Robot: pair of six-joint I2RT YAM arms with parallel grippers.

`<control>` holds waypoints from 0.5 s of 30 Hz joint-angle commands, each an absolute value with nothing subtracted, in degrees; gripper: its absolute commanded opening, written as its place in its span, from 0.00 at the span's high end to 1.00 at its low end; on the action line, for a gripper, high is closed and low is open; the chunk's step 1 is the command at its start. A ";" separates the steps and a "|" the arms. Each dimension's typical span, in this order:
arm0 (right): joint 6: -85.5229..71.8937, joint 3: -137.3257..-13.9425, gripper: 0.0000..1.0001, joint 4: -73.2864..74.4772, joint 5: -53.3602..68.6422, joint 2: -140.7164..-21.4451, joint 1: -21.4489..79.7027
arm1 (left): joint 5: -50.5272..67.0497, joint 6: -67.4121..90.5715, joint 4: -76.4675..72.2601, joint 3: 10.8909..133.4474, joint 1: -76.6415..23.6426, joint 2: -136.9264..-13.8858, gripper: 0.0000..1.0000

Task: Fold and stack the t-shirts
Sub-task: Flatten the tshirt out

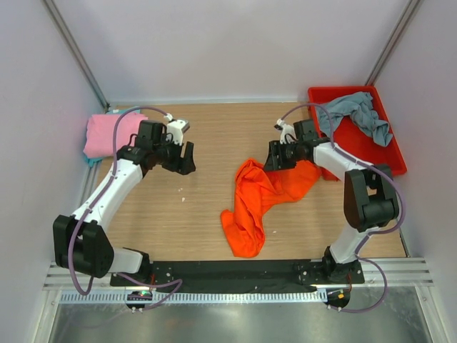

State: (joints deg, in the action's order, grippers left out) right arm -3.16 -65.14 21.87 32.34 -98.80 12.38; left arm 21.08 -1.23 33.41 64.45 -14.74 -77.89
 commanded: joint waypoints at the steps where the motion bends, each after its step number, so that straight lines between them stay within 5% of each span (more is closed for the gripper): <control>1: -1.06 -64.09 0.46 25.05 29.09 -93.88 12.04 | 22.59 -0.53 31.73 64.60 -14.06 -77.17 0.30; 7: -0.27 -53.88 0.44 24.95 29.09 -85.00 10.03 | 23.12 -0.53 31.64 64.42 -13.89 -76.99 0.30; 15: 0.88 -51.76 0.45 27.16 33.22 -87.62 6.15 | 23.03 -0.26 31.73 64.86 -13.80 -77.96 0.30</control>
State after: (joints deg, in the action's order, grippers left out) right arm -0.27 -51.99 27.00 31.11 -86.87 6.44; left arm 22.09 -0.45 33.28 64.42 -14.24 -77.93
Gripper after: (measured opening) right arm 0.549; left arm 0.698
